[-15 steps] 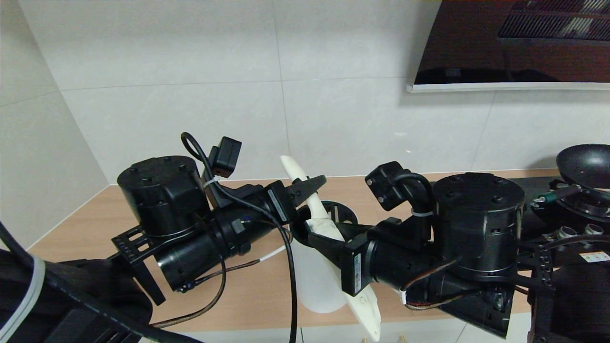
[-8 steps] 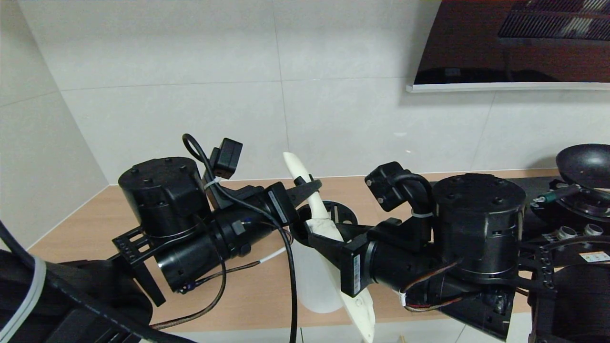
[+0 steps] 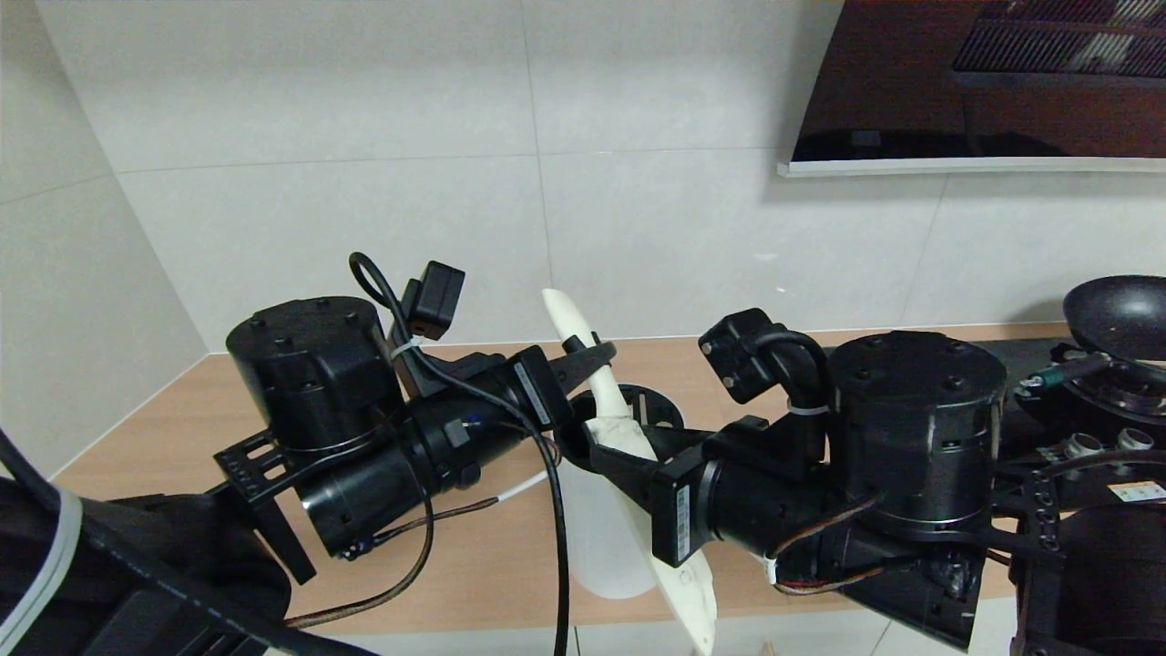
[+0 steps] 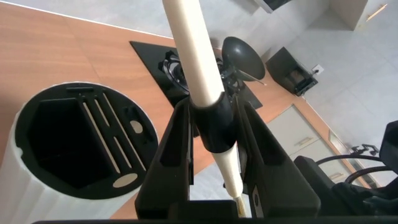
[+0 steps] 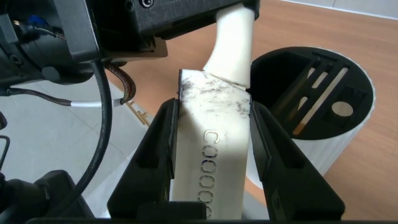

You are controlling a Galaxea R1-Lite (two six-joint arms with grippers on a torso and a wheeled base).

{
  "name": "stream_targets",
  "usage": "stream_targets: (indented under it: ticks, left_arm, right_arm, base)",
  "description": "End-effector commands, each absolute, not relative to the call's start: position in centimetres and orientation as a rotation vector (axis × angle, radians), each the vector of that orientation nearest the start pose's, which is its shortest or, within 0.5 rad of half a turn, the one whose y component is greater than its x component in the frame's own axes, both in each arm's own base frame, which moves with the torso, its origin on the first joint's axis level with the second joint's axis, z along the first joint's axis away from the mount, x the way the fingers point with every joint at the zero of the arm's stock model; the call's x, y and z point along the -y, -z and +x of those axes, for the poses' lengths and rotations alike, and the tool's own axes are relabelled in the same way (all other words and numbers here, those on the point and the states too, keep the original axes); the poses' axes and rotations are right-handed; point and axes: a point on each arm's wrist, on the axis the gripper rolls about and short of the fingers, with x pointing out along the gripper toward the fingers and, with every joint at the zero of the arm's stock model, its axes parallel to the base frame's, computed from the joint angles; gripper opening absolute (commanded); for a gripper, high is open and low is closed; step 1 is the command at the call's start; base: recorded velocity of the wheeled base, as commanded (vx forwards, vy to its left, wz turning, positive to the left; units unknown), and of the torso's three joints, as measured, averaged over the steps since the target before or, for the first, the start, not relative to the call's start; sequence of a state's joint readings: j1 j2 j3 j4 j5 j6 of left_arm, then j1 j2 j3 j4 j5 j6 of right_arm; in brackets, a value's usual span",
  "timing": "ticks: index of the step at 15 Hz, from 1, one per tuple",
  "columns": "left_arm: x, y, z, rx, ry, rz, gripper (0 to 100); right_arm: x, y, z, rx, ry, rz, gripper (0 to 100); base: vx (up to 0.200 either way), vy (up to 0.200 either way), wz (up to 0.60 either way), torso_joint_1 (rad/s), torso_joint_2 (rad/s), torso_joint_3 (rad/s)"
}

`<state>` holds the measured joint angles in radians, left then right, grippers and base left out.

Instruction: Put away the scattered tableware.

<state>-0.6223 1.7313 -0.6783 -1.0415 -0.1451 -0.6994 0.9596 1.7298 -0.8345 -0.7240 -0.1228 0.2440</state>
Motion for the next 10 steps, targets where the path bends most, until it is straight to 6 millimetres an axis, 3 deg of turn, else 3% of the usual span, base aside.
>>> stream_targets:
  ticks: [1, 4, 5, 10]
  left_arm:
    - [17.8, -18.5, 24.3, -0.262, 0.737, -0.666, 0]
    - [17.7, -18.8, 24.2, -0.268, 0.73, -0.664, 0]
    - [17.8, -18.8, 24.2, -0.27, 0.731, -0.664, 0]
    - [17.8, -19.6, 24.4, -0.267, 0.688, -0.664, 0]
  right_arm:
    - [-25.8, -19.0, 18.4, -0.251, -0.811, 0.139, 0]
    - [-25.8, -19.0, 18.4, -0.251, -0.811, 0.139, 0]
    - [-25.8, -19.0, 18.4, -0.251, -0.811, 0.139, 100]
    - [-25.7, -19.1, 18.3, -0.249, -0.81, 0.142, 100]
  base:
    - [0.0, 0.0, 0.0, 0.0, 0.0, 0.0]
    - [0.0, 0.0, 0.0, 0.0, 0.0, 0.0]
    - [0.0, 0.0, 0.0, 0.0, 0.0, 0.0]
    - [0.0, 0.0, 0.0, 0.0, 0.0, 0.0]
